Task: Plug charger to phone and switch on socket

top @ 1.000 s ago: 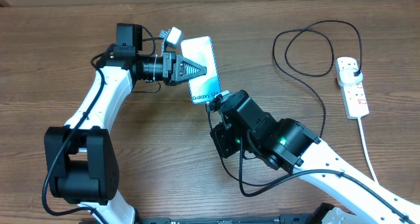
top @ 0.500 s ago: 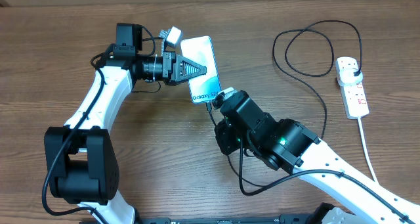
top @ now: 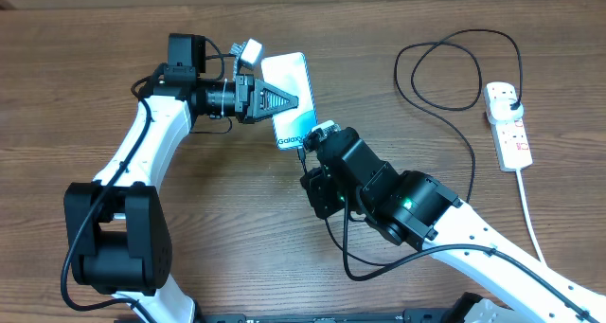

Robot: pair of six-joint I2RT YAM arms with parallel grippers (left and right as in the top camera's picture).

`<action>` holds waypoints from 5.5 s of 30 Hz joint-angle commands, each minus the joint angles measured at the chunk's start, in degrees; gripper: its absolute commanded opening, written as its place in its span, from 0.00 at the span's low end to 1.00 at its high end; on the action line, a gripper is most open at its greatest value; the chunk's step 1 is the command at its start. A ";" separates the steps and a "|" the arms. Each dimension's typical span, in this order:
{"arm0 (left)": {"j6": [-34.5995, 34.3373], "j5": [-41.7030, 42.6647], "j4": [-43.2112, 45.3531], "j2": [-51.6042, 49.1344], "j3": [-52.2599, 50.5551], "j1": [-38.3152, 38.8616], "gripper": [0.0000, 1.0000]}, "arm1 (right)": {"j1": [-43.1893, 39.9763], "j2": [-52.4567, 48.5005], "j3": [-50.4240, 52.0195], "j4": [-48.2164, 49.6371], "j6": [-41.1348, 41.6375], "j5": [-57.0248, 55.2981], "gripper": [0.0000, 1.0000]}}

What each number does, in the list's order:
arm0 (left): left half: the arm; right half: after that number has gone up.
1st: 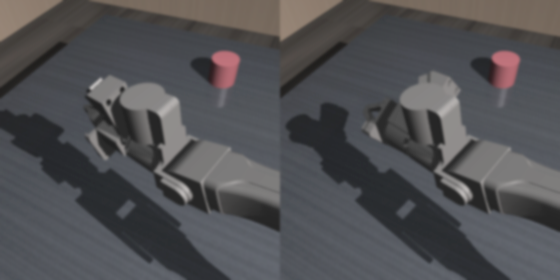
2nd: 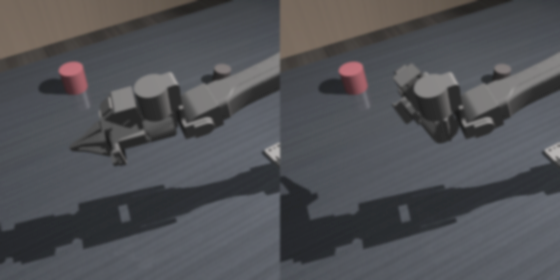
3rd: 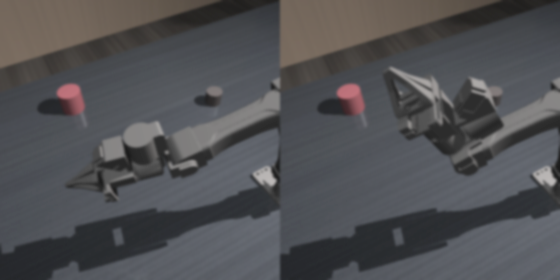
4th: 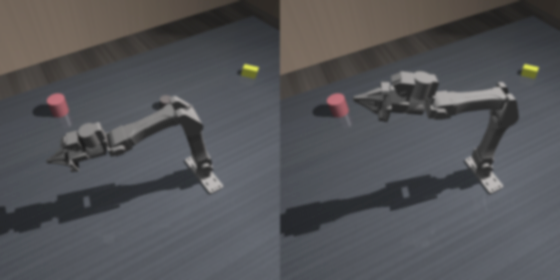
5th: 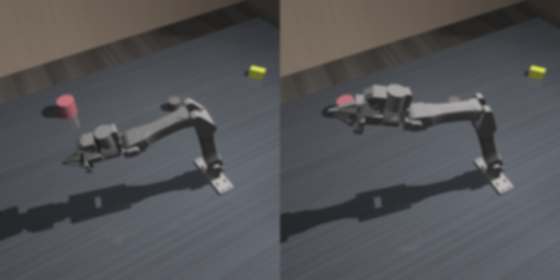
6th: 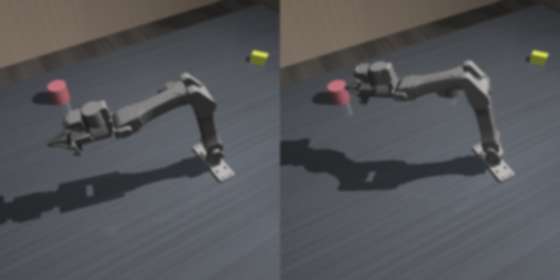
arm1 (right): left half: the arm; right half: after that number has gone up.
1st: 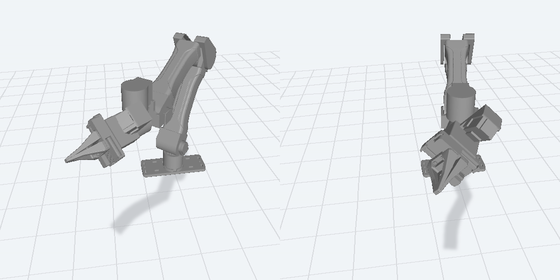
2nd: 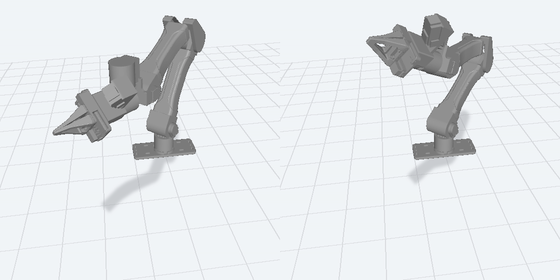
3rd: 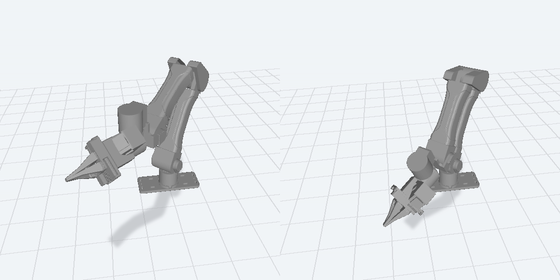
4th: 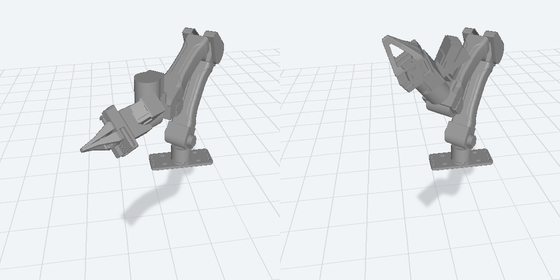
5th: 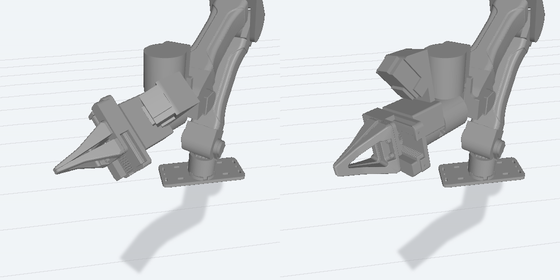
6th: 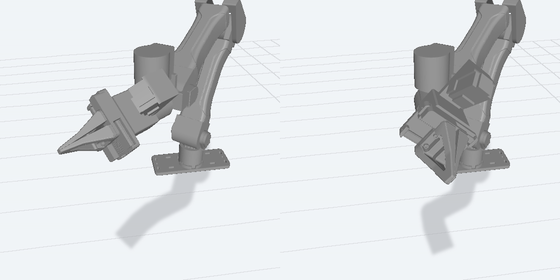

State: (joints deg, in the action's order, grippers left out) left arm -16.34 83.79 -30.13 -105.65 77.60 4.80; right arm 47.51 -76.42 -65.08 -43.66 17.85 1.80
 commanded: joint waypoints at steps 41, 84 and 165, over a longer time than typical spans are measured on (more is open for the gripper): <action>11.91 6.86 -0.07 0.76 1.20 1.38 0.04 | 0.00 -5.51 -3.06 9.90 1.60 -9.73 0.04; -8.55 -36.15 4.55 0.66 1.33 13.92 0.04 | 0.00 24.74 -12.68 -10.67 1.29 -24.00 0.95; 13.31 -58.71 -14.84 -23.63 5.11 8.74 0.55 | 0.00 21.05 -12.24 -13.92 6.43 -24.06 1.00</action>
State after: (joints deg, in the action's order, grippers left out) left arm -0.47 41.58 -45.43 -125.34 84.16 13.93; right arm 47.66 -55.57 -76.82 -57.98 23.55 -22.26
